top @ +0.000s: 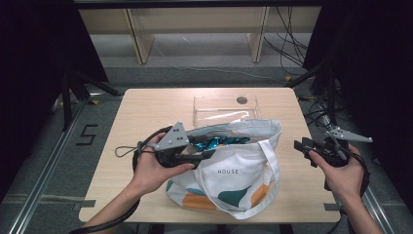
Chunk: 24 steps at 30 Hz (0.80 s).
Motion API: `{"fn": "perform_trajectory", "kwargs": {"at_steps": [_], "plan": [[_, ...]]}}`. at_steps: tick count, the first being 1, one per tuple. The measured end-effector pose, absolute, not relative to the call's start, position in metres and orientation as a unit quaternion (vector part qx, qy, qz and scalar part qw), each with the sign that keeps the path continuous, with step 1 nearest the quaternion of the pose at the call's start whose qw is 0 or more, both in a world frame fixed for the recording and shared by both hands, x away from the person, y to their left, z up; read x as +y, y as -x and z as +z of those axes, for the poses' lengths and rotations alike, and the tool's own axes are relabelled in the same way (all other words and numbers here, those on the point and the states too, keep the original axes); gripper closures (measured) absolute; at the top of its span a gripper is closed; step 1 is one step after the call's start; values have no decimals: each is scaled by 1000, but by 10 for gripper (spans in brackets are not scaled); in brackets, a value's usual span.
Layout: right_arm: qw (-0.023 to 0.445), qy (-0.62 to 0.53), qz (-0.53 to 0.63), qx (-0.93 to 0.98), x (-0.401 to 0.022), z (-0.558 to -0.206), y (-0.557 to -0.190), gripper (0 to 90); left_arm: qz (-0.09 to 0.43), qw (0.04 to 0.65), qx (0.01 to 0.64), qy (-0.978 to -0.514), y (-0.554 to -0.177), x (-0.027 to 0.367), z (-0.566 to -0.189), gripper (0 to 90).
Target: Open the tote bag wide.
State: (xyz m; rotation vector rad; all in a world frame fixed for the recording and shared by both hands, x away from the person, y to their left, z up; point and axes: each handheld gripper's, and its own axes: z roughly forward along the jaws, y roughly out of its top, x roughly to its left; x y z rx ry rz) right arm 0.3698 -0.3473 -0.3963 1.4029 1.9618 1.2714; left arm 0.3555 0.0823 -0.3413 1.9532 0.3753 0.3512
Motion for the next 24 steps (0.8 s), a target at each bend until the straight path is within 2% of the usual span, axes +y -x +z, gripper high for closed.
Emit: {"fn": "perform_trajectory", "kwargs": {"at_steps": [2, 5, 6, 9, 10, 11, 16, 22, 24], "plan": [[195, -509, 457, 703, -346, -397, -369, 582, 143, 521, 154, -827, -358, 77, -342, 528], [205, -503, 455, 706, -346, -397, -371, 578, 157, 496, 137, -843, -363, 67, -345, 643], [205, -503, 455, 706, -346, -397, -371, 578, 159, 483, 131, -851, -364, 63, -346, 643], [199, -500, 456, 709, -348, -396, -371, 575, 162, 457, 99, -869, -363, 55, -345, 767], [206, -486, 454, 718, -351, -397, -372, 573, 157, 459, 101, -869, -362, 54, -344, 847], [209, -495, 458, 709, -350, -397, -373, 573, 158, 454, 87, -872, -360, 53, -341, 875], [193, -501, 463, 705, -347, -389, -367, 574, 158, 461, 68, -871, -352, 51, -331, 877], [223, -465, 491, 703, -341, -360, -366, 575, 141, 459, 27, -877, -332, 38, -334, 876], [215, -473, 501, 692, -332, -350, -364, 572, 136, 456, 23, -879, -329, 35, -337, 876]]}}
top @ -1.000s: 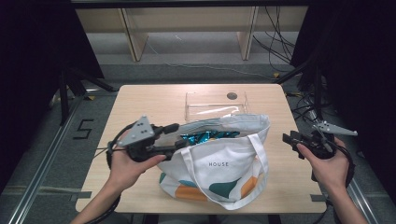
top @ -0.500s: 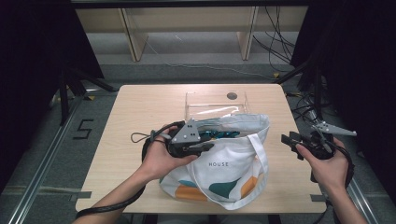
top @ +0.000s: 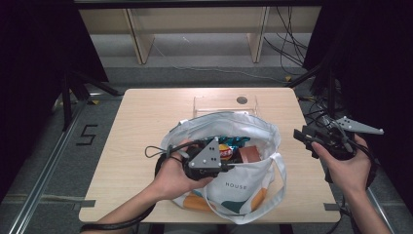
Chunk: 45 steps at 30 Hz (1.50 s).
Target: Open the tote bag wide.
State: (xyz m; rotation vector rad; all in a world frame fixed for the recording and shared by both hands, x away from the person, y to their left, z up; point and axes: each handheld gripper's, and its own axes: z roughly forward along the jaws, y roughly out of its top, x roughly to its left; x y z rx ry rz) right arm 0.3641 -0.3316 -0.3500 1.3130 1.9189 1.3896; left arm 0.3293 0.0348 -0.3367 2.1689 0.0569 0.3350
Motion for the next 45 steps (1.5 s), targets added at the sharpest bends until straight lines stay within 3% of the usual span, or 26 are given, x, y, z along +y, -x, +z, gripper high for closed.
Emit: {"fn": "perform_trajectory", "kwargs": {"at_steps": [8, 19, 23, 25, 33, 36, 37, 38, 42, 44, 45], "plan": [[209, -431, 495, 725, -311, -342, -362, 564, 119, 441, 25, -889, -319, 26, -360, 875], [168, -417, 461, 765, -295, -363, -372, 557, 109, 403, 34, -908, -313, 15, -405, 875], [175, -407, 456, 772, -295, -371, -376, 558, 100, 392, 39, -914, -313, 11, -415, 876], [152, -442, 456, 758, -290, -375, -375, 559, 98, 379, 41, -919, -313, 8, -427, 875], [148, -424, 447, 773, -288, -382, -379, 555, 86, 374, 45, -923, -314, 8, -434, 869], [152, -414, 449, 777, -288, -377, -380, 556, 78, 393, 55, -915, -312, 11, -429, 791], [159, -400, 452, 782, -288, -373, -382, 557, 70, 414, 63, -905, -308, 16, -417, 666], [159, -400, 452, 782, -288, -373, -382, 557, 70, 414, 63, -905, -308, 16, -417, 602], [154, -391, 449, 789, -283, -371, -385, 573, 66, 482, 92, -869, -303, 45, -377, 553], [153, -390, 451, 789, -278, -371, -387, 599, 103, 506, 103, -850, -307, 67, -355, 524], [156, -382, 453, 791, -277, -371, -388, 604, 155, 518, 130, -831, -315, 89, -341, 519]]}}
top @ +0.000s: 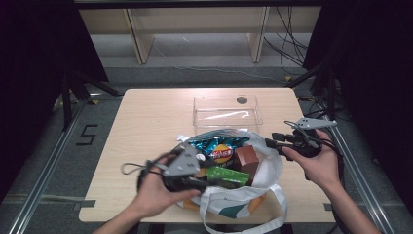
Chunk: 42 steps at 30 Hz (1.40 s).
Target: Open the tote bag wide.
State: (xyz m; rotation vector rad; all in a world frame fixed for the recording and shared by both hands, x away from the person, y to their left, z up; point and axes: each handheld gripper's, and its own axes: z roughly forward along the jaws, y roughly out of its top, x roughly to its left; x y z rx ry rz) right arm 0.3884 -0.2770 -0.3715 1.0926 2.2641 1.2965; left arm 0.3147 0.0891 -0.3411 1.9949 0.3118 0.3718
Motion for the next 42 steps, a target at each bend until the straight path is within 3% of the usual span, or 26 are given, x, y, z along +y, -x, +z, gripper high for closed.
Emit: {"fn": "perform_trajectory", "kwargs": {"at_steps": [1, 2, 3, 11, 14, 16, 17, 19, 26, 42], "plan": [[156, -382, 453, 791, -277, -371, -388, 604, 155, 518, 130, -831, -315, 89, -341, 518], [158, -373, 444, 799, -275, -372, -391, 621, 213, 508, 171, -817, -329, 114, -334, 514], [148, -383, 437, 800, -274, -370, -390, 632, 229, 494, 192, -816, -339, 126, -335, 513], [139, -376, 420, 814, -271, -377, -395, 771, 214, 430, 224, -848, -380, 149, -371, 545], [128, -379, 399, 825, -272, -379, -395, 864, 206, 413, 215, -861, -390, 146, -382, 666], [125, -388, 407, 818, -270, -379, -394, 873, 207, 405, 215, -864, -393, 145, -385, 693], [120, -376, 391, 831, -273, -378, -394, 881, 206, 403, 215, -866, -395, 143, -386, 774], [123, -377, 389, 831, -273, -379, -392, 882, 208, 402, 215, -865, -398, 139, -389, 789], [133, -377, 374, 837, -269, -391, -390, 883, 201, 397, 236, -864, -412, 131, -410, 802], [94, -403, 326, 850, -262, -424, -390, 885, 208, 340, 232, -887, -415, 122, -440, 846]]}}
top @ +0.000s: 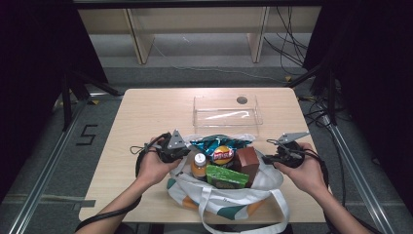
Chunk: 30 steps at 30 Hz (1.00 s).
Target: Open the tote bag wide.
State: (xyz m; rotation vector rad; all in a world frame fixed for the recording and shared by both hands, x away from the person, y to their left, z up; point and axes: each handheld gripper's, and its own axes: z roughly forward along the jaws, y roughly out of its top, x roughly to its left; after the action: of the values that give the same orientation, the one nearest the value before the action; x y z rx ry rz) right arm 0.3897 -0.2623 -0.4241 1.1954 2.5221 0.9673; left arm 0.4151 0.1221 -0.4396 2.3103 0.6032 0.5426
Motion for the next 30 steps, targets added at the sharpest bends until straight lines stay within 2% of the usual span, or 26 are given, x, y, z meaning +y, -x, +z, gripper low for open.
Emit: {"fn": "perform_trajectory", "kwargs": {"at_steps": [10, 15, 17, 22, 23, 24, 29, 30], "plan": [[112, -400, 321, 851, -261, -437, -395, 886, 200, 345, 243, -884, -418, 123, -447, 848], [96, -405, 328, 848, -264, -434, -392, 863, 197, 374, 262, -867, -414, 127, -446, 823], [109, -402, 350, 839, -266, -432, -392, 829, 205, 377, 259, -865, -414, 129, -444, 788], [123, -398, 387, 823, -277, -416, -391, 675, 210, 412, 285, -840, -409, 140, -434, 656], [123, -398, 387, 823, -277, -416, -391, 675, 213, 414, 286, -837, -408, 142, -432, 656], [132, -403, 408, 808, -279, -408, -390, 652, 211, 422, 296, -830, -406, 146, -428, 592], [136, -393, 441, 795, -282, -392, -391, 564, 211, 448, 307, -813, -400, 153, -421, 466], [148, -393, 456, 785, -282, -380, -390, 505, 207, 459, 308, -807, -399, 157, -419, 440]]}}
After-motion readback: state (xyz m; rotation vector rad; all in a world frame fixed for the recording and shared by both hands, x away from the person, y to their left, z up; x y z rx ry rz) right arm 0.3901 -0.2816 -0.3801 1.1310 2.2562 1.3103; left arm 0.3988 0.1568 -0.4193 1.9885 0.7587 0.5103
